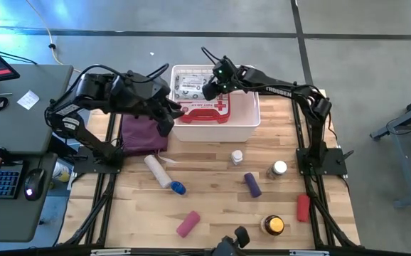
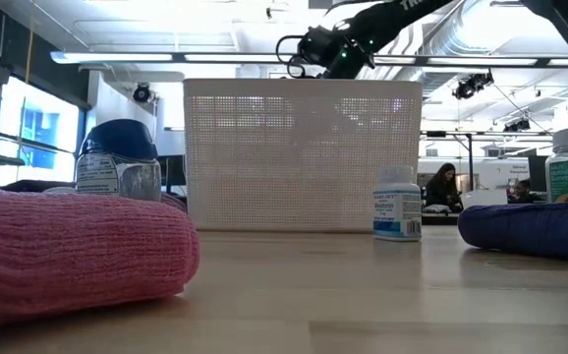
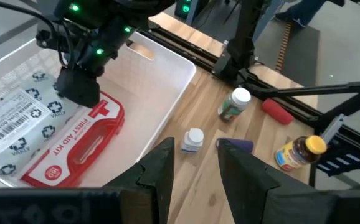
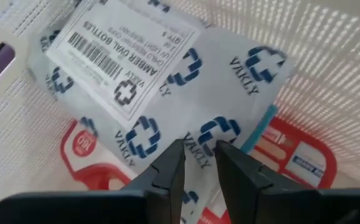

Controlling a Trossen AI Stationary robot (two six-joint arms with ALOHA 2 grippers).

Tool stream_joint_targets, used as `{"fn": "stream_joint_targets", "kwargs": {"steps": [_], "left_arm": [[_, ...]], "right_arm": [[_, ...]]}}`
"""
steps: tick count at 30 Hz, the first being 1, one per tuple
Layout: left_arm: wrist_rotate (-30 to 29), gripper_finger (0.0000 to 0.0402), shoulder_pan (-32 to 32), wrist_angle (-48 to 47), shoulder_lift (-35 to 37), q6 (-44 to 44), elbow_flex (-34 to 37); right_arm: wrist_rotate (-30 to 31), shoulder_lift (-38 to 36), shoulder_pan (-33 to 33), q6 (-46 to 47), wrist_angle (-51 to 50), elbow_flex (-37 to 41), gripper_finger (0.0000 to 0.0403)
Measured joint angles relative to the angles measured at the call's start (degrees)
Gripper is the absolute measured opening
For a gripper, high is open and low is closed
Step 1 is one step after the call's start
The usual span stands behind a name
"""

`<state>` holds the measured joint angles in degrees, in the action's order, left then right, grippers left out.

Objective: Pick & place medical supplies in basket/bin
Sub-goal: Put the white mailer bag into the white bin, then put the blue pill bottle into the white bin

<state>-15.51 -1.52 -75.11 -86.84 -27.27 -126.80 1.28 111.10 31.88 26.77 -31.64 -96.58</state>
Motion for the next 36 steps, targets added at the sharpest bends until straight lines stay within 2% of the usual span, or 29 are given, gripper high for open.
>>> {"fn": "stream_joint_targets", "kwargs": {"steps": [8,12,18,22,29,33,36], "left_arm": [[2.3,0.0161,0.0,0.0,0.0,-0.2,0.0],[2.6,0.0161,0.0,0.0,0.0,-0.1,0.0],[4.4,0.0161,0.0,0.0,0.0,2.7,0.0],[7.5,0.0161,0.0,-0.5,0.0,5.6,0.0],[14.2,0.0161,0.0,-8.3,0.0,10.8,0.0],[16.6,0.0161,0.0,-12.4,0.0,13.4,0.0],[16.6,0.0161,0.0,-13.0,0.0,14.1,0.0]], "right_arm": [[0.2,-1.9,0.0,-2.2,-3.4,0.0,0.0083],[2.8,-5.0,0.0,-3.7,-4.1,0.0,0.0083],[1.6,-11.4,-0.5,-4.3,-4.3,-0.1,0.0087],[-0.1,-15.9,-2.7,-3.6,-4.8,-0.1,0.0116],[-5.2,-21.7,-10.0,-2.2,-6.1,-0.1,0.0204],[-5.0,-23.4,-15.8,-1.9,-6.8,-0.1,0.0242],[-4.1,-23.6,-19.8,0.7,-6.8,-0.1,0.0253]]}}
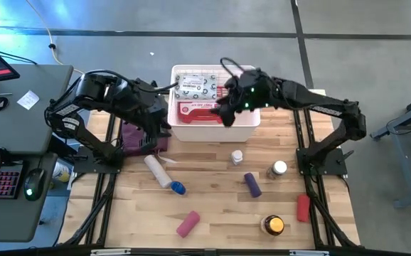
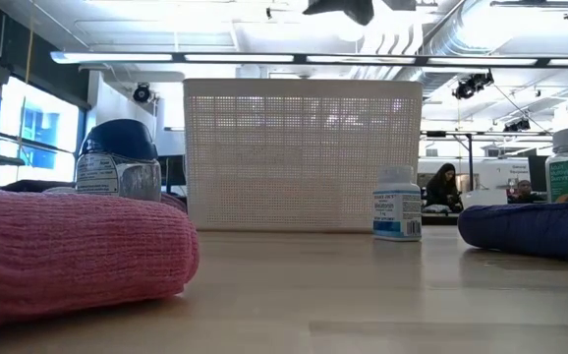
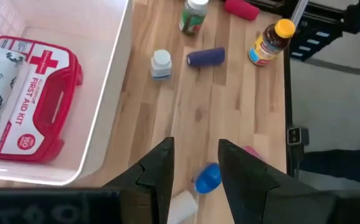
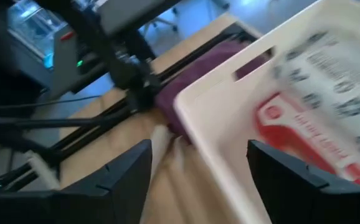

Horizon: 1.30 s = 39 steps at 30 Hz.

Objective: Pick & place medical supplies in basket/bin
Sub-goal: Put the blue pill bottle into the white bin

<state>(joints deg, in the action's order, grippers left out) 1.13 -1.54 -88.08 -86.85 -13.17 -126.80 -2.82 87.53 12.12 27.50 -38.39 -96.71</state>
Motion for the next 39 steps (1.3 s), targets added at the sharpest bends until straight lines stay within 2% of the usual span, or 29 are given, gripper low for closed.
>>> {"fn": "stream_joint_targets", "kwargs": {"steps": [6,12,17,28,35,39], "left_arm": [[0.0,0.0161,0.0,-0.9,0.0,4.3,0.0],[-0.5,0.0161,-2.5,-1.7,0.0,11.3,0.0],[-0.6,0.0161,-5.6,-2.1,0.0,12.0,2.2],[-2.1,0.0161,-9.5,-0.9,0.0,6.7,15.8],[-1.7,0.0165,-9.5,2.4,0.0,0.4,25.5],[-1.8,0.0196,-10.3,7.0,-0.1,-1.9,29.8]], "right_arm": [[3.8,1.4,-7.0,7.2,-0.2,0.0,0.0249],[3.8,2.8,-12.9,15.9,-3.1,0.0,0.0234],[3.6,2.9,-17.1,21.7,-6.8,0.0,0.0217],[-0.6,2.9,-21.8,22.7,-23.1,0.0,0.0189],[-5.6,2.9,-23.6,18.8,-28.6,0.1,0.021],[-5.6,2.8,-23.5,15.0,-31.1,0.1,0.0226]]}}
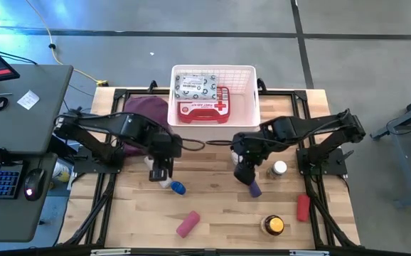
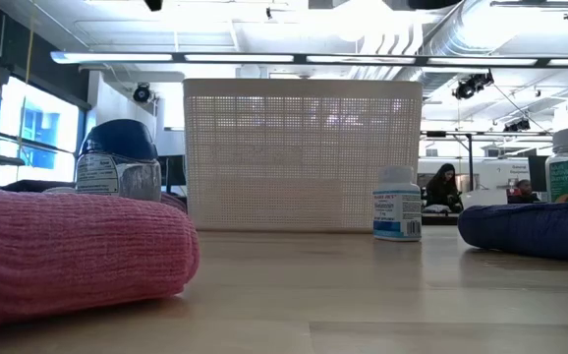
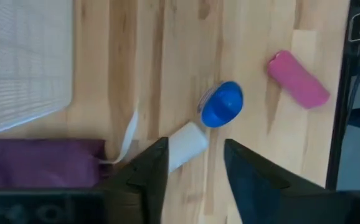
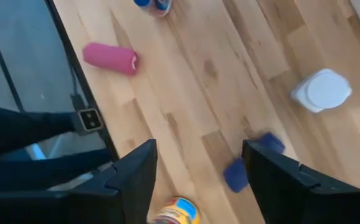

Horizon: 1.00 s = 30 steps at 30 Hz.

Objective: Pick & place medical supplies in basket/bin
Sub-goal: Put the blue pill bottle into the white bin

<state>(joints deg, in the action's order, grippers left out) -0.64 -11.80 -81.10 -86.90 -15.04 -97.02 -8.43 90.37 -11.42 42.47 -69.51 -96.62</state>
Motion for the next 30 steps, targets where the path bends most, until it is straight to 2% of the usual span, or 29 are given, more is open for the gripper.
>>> {"fn": "stream_joint_targets", "kwargs": {"steps": [9,13,19,30], "left_arm": [[-1.6,0.0325,-1.7,8.8,0.0,0.2,5.1],[-1.6,0.035,-1.7,13.6,0.0,-0.2,8.8],[3.0,0.0318,-1.8,20.2,0.0,-0.2,12.5],[2.8,0.025,-1.7,21.7,0.0,-1.0,16.9]], "right_arm": [[2.9,0.0,0.5,-6.5,-0.6,0.0,0.024],[5.0,0.0,0.5,-6.8,-0.5,0.0,0.0237],[4.9,0.0,-0.1,-6.0,-0.5,0.0,0.0236],[3.6,-0.1,-3.8,-0.9,-0.5,0.0,0.0236]]}}
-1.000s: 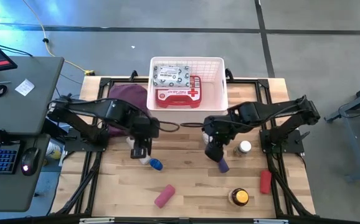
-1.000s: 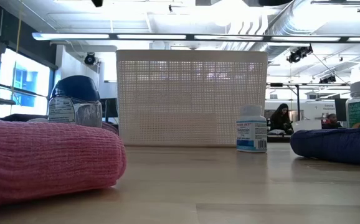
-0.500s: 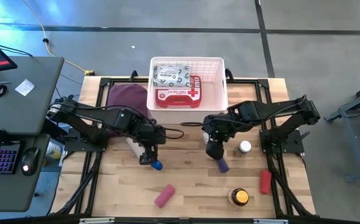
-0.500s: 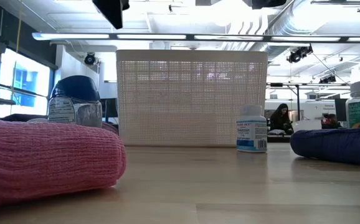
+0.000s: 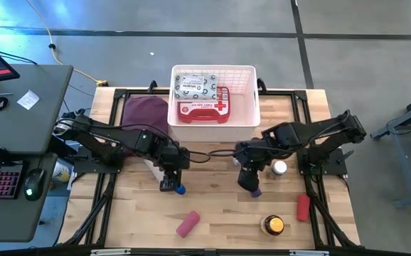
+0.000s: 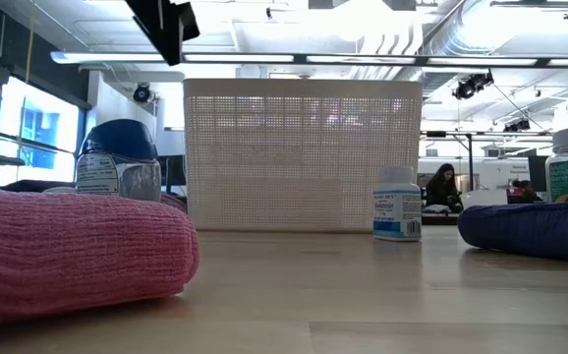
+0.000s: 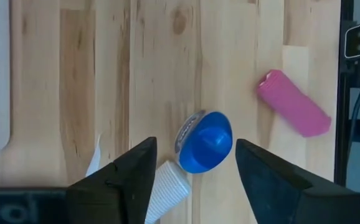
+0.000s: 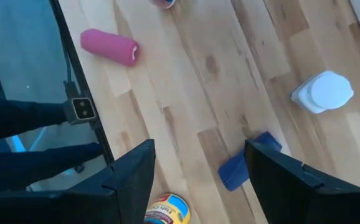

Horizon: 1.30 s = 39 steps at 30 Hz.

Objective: Pick & place medical supplies in basket/bin
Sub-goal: Put the blue pill bottle into the white bin

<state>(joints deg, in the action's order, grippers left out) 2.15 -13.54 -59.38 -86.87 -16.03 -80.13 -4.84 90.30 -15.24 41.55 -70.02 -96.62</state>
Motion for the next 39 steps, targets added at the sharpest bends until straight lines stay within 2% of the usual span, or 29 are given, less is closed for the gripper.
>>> {"fn": "stream_joint_targets", "kwargs": {"steps": [7,12,19,25,28,32,39], "left_arm": [[-0.1,0.0229,0.0,1.4,0.0,-0.2,0.0],[-0.8,0.024,0.0,1.4,0.0,3.4,0.0],[-1.4,0.0306,0.0,1.4,0.0,11.7,0.0],[-1.5,0.0377,-0.2,0.7,-0.4,12.6,0.0],[-1.6,0.0396,-1.5,-0.3,-0.5,12.8,0.1],[0.3,0.0384,-3.9,0.2,-0.5,12.8,1.3],[-1.5,0.0359,-6.0,4.1,-0.5,11.3,6.7]], "right_arm": [[1.3,0.0,-0.6,2.3,0.7,0.0,0.0236],[1.3,0.0,-0.6,3.8,1.2,0.0,0.0236],[2.9,0.0,-1.8,4.7,1.3,0.0,0.0236],[3.5,0.0,-3.1,6.2,1.3,0.0,0.0236],[4.7,0.0,-3.9,7.1,1.3,0.0,0.0236],[5.4,0.0,-4.7,7.5,1.3,0.0,0.0236],[5.4,0.0,-4.8,7.5,1.3,0.0,0.0236]]}}
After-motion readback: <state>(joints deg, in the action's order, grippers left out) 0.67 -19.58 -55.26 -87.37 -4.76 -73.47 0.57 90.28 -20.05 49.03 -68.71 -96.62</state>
